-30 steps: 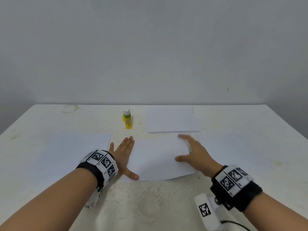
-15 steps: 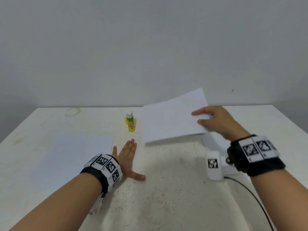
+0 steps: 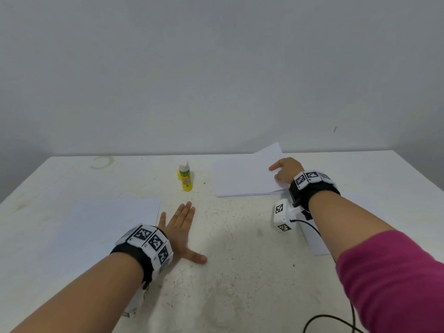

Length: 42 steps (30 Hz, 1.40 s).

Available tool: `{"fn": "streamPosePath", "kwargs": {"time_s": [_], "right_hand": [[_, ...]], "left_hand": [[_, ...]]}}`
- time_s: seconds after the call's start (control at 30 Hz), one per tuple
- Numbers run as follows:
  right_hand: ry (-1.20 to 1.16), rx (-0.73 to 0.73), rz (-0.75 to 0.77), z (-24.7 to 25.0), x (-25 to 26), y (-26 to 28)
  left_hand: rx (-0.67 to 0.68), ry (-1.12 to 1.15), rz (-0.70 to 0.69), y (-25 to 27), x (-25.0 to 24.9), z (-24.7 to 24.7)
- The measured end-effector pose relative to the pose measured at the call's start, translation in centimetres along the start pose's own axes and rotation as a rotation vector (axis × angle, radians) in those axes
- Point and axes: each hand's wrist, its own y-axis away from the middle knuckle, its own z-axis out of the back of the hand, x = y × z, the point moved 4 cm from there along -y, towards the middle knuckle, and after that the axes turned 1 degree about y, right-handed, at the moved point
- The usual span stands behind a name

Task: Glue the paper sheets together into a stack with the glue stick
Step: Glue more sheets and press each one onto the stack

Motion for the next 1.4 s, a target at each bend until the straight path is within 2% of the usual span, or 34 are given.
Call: {"fn": "streamPosePath", "kwargs": {"time_s": [0.2,0.43,0.67,0.8,0.93,1.2,1.4], "right_hand": [[0.094,0.019,-0.025,-1.0,-0.2,-0.1],[0.349,0.03,-0.093,-1.0,0.2,0.4],[0.484,0.003,-0.071,-0.9,1.0,1.1],[0.415,0.132,-0.028,-0.1,1.4,3.2],[0.302,0.245,-0.028,-1.0,-0.6,7.6],[0.445,0.485,-0.138,-4.1,-3.8,15.0],[0.534,0.528,-0.136,-4.2,-3.6,15.8]], "left_hand": [[-0.011,0.009,-0.011,-0.3,0.3,-0.1],[-0.012,0.021,-0.025,-0.2,0.5,-0.2],[-0.021,0.022,-0.023,-0.1,0.3,-0.1],[-0.013,0.01,-0.012,0.1,0.2,-0.1],[-0.009,-0.019,0.015,0.1,0.1,-0.1],[0.007,-0.144,0.142,0.3,-0.7,0.2],[0.011,-0.18,0.19,0.6,-1.3,0.2]]}}
